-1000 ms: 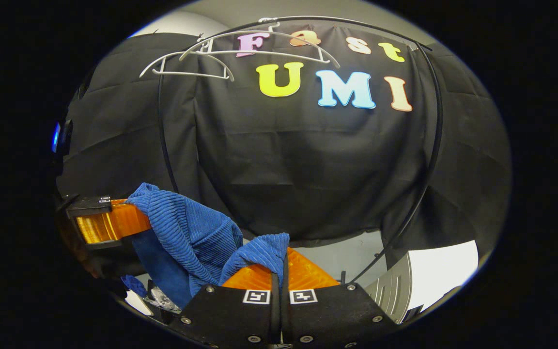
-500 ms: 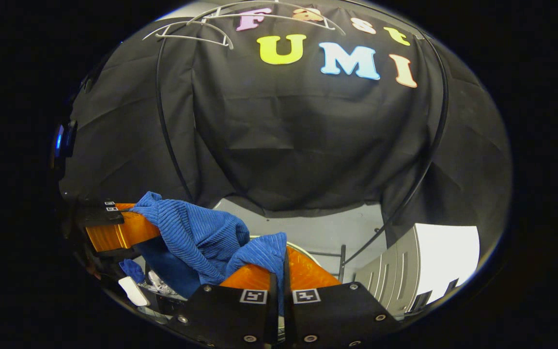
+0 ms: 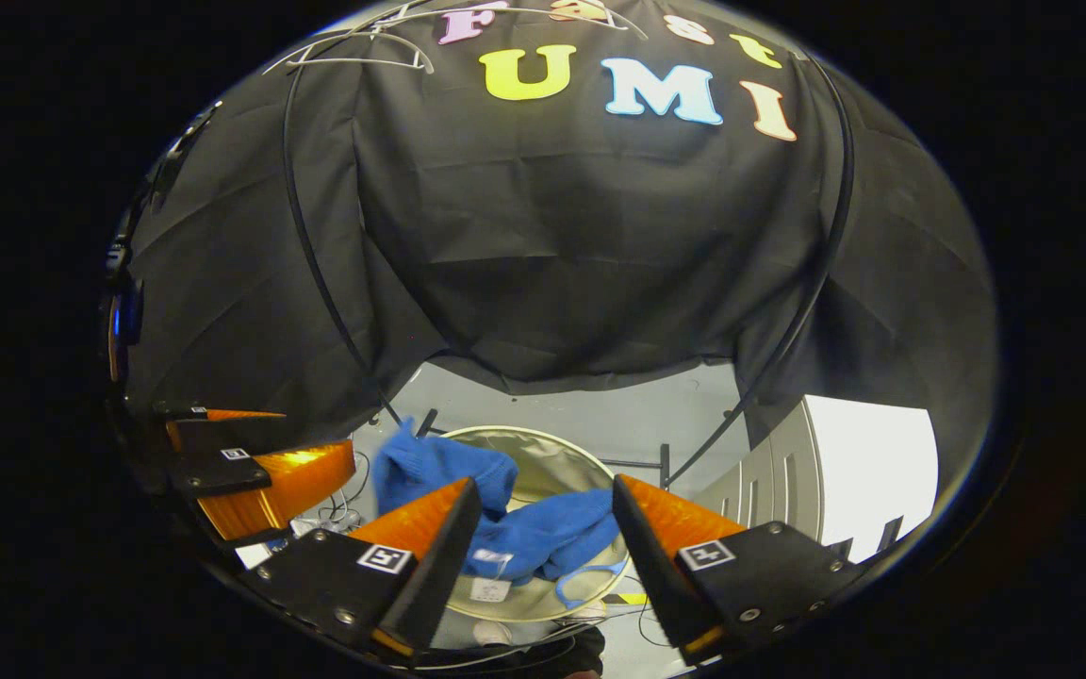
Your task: Grasp the clothes on the hanger with both hands and then place them into the laundry hamper below.
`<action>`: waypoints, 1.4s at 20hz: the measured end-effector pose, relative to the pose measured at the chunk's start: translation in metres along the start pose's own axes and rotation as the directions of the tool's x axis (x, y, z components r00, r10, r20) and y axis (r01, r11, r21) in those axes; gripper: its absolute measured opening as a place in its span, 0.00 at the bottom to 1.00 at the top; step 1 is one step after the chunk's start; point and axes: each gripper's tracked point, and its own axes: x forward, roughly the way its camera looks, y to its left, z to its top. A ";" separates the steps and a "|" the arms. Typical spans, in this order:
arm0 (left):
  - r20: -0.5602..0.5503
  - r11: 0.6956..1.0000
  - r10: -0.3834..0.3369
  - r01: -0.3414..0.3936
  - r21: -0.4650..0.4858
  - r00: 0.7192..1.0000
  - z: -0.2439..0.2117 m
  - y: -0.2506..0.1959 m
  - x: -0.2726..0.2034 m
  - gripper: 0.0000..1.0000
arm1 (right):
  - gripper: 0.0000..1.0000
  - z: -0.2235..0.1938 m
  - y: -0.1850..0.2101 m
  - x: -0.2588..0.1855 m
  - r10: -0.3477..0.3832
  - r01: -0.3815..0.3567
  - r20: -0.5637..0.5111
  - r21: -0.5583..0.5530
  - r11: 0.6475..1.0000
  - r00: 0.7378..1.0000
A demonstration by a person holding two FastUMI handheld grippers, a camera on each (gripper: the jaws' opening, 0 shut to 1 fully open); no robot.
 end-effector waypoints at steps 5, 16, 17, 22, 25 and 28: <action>0.065 1.000 0.007 -0.008 0.015 0.998 0.023 0.008 -0.025 0.94 | 0.94 0.007 -0.006 -0.013 -0.020 0.020 0.029 0.016 1.000 0.999; 0.398 0.997 -0.038 0.010 0.072 0.917 0.165 -0.008 -0.136 0.92 | 0.92 0.114 -0.056 -0.122 -0.147 0.139 0.345 0.047 0.989 0.927; 0.426 0.997 -0.041 0.009 0.079 0.904 0.180 -0.015 -0.150 0.92 | 0.92 0.125 -0.063 -0.135 -0.156 0.149 0.380 0.049 0.988 0.912; 0.566 0.997 -0.058 0.015 0.080 0.822 0.223 -0.044 -0.232 0.92 | 0.93 0.160 -0.095 -0.210 -0.220 0.209 0.520 0.080 0.975 0.825; 0.611 0.997 -0.064 0.030 0.067 0.789 0.238 -0.063 -0.279 0.92 | 0.92 0.170 -0.102 -0.255 -0.222 0.227 0.591 0.068 0.972 0.775; 0.660 0.997 -0.063 0.013 0.080 0.749 0.248 -0.078 -0.324 0.92 | 0.93 0.165 -0.107 -0.288 -0.211 0.217 0.633 0.069 0.974 0.745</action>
